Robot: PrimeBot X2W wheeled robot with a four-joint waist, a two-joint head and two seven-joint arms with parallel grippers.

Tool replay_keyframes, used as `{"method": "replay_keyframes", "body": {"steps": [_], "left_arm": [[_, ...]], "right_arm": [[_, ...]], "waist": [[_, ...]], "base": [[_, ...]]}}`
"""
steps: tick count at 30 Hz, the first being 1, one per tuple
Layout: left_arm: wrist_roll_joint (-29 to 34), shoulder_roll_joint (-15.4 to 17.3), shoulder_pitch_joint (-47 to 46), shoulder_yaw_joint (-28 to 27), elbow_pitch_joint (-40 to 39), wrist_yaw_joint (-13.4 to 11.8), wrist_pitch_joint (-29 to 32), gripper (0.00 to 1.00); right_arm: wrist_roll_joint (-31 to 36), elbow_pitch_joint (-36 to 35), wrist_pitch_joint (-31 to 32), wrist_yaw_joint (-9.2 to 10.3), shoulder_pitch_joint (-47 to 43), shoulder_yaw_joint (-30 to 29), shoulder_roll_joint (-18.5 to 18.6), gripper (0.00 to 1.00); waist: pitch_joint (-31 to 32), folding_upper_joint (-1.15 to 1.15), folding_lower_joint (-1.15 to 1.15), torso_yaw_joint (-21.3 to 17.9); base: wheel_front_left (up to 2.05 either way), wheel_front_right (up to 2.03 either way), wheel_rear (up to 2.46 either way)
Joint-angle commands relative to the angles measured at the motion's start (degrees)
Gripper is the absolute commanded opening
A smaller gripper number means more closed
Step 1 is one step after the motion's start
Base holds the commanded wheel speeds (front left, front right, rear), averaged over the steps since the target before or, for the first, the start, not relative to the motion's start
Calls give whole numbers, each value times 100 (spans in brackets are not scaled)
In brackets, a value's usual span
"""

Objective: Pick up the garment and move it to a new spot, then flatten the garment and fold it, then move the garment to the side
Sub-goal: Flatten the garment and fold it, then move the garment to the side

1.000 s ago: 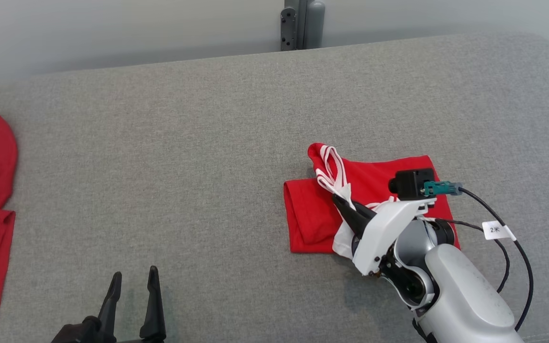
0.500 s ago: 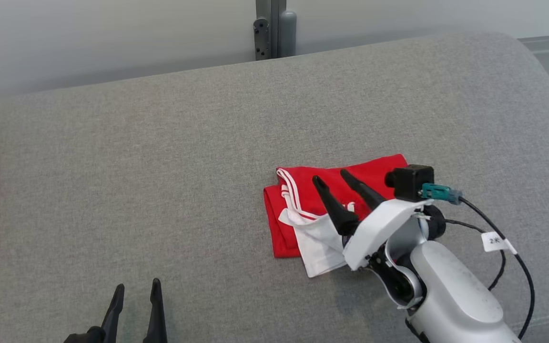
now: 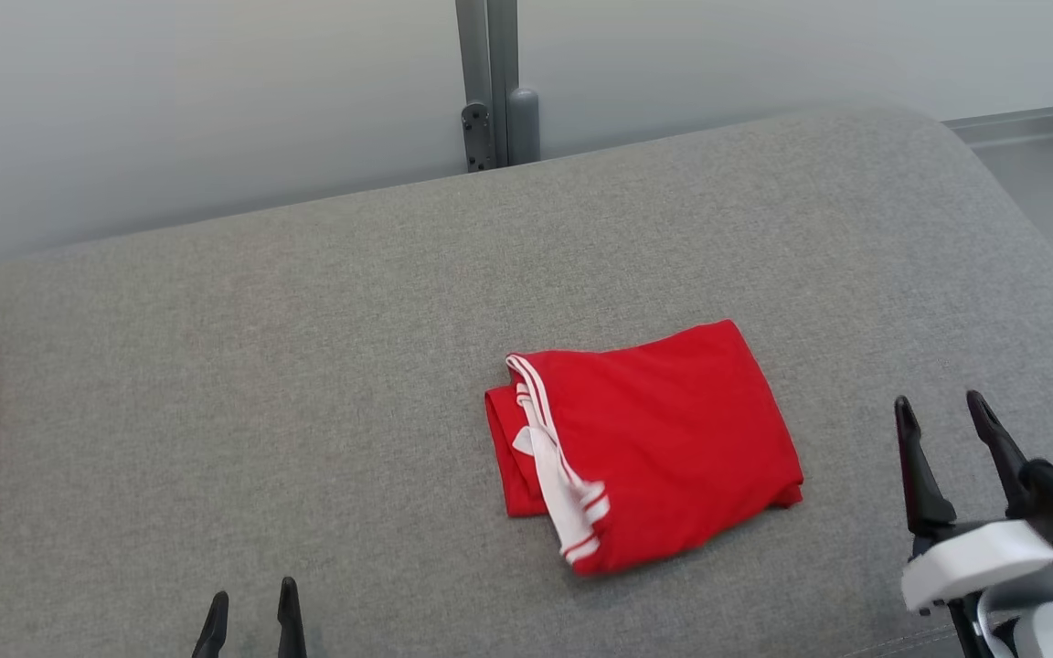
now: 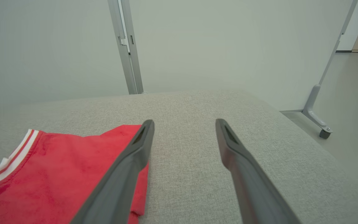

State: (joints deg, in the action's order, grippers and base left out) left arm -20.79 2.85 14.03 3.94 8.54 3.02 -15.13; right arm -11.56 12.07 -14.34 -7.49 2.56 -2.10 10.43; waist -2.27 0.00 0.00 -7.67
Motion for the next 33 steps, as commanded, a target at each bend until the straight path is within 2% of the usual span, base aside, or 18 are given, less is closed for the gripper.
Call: {"method": "replay_keyframes", "body": {"steps": [1, 7, 13, 20, 24, 26, 28, 31, 33], "left_arm": [[46, 13, 122, -29, 39, -43, 1, 100], [100, 13, 129, -168, 78, -46, 1, 100], [155, 13, 55, -337, 103, 13, 1, 100], [182, 13, -13, -472, 56, 51, 1, 100], [219, 13, -61, -466, -9, 65, 1, 100], [228, 13, -100, -451, -36, 71, 1, 100], [241, 13, -159, -457, -86, 99, 1, 100], [285, 13, -297, -486, -132, 132, 1, 100], [317, 13, -409, -482, -121, 166, 1, 100]], "right_arm": [[208, -15, -62, 1, -203, -172, -65, 100], [663, -245, -86, 1, -734, -732, -417, 100], [760, -358, -89, 1, -990, -939, -604, 100], [824, -469, -90, 1, -902, -849, -677, 100], [351, -343, -87, 0, -673, -534, -596, 100], [-3, -205, 216, 1, -448, -314, -399, 100], [-410, -223, 781, 0, -112, -73, -188, 100], [-973, -151, 2028, -1, 336, 217, 62, 100], [-1093, -6, 2771, 2, 687, 123, 196, 100]], "waist": [[156, 0, 0, -43], [257, 0, 0, 32], [284, 0, 0, 142], [284, 0, 0, 213], [242, 0, 0, 298], [191, 0, 0, 345], [57, 0, 0, 391], [-234, 0, 0, 454], [-434, 0, 0, 510]], "base": [[0, 0, 0], [0, 0, 0], [0, 0, 0], [0, 0, 0], [0, 0, 0], [0, 0, 0], [0, 0, 0], [0, 0, 0], [0, 0, 0]]}}
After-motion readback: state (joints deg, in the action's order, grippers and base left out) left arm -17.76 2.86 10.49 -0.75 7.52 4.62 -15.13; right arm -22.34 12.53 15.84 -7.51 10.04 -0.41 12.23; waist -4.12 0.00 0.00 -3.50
